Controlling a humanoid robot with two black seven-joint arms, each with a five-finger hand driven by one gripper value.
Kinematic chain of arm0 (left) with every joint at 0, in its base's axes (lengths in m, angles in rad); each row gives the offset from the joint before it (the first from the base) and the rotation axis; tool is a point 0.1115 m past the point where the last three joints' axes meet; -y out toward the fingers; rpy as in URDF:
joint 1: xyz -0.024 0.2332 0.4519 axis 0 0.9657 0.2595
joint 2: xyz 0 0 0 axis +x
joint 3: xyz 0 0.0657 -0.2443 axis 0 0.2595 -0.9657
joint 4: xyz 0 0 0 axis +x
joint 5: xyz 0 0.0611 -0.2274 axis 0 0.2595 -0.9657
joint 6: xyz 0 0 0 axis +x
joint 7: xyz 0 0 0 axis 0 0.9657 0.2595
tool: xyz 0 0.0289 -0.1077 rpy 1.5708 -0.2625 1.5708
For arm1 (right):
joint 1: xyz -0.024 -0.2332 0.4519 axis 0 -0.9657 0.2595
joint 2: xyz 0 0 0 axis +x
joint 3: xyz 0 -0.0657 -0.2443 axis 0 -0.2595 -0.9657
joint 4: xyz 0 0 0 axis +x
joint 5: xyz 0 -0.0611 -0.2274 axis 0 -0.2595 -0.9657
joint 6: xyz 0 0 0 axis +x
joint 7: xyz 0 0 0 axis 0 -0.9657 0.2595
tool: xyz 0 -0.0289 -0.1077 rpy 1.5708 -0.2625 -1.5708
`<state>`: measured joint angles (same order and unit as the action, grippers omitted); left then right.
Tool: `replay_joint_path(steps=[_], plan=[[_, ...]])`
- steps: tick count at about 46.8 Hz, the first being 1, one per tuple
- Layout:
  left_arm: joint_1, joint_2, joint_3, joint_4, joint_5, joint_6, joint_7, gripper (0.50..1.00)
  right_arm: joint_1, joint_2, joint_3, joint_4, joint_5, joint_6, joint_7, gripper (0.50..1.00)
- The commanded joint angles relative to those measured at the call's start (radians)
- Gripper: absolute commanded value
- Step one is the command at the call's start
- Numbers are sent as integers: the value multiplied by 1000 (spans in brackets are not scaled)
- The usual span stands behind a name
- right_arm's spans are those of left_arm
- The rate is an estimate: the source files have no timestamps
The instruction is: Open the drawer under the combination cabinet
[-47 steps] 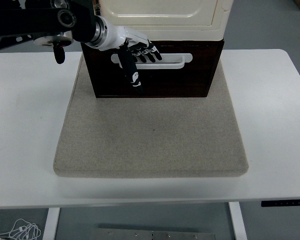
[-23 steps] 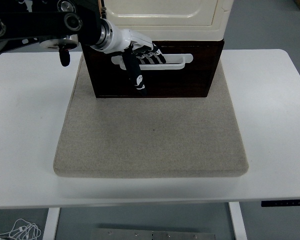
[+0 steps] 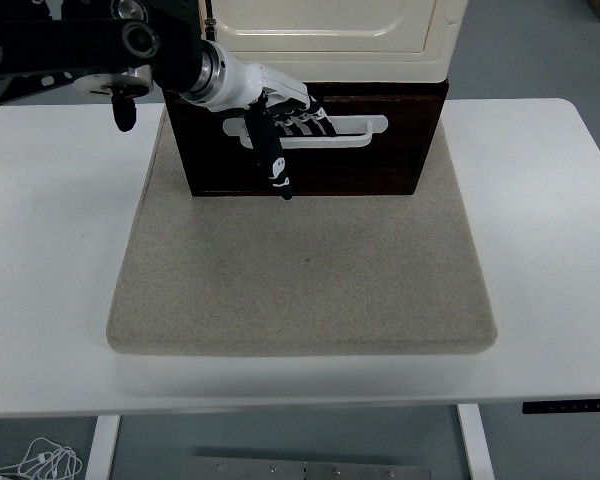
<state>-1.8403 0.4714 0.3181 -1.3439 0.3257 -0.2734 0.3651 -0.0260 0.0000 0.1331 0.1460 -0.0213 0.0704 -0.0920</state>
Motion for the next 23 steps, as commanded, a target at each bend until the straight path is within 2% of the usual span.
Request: replay_joint_path(steps=[1,17,23], plan=[[0,4,-4,-3,-2,-13,0,1000,0,0,0,0,1,0,0,926],[-13,27,-21,-4,-11,-89,-2,1000,0,0,0,0,0,0,0,926],[-13,39,-24,-6,-11,-136,0,1000,0,0,0,0,1,0,0,926]])
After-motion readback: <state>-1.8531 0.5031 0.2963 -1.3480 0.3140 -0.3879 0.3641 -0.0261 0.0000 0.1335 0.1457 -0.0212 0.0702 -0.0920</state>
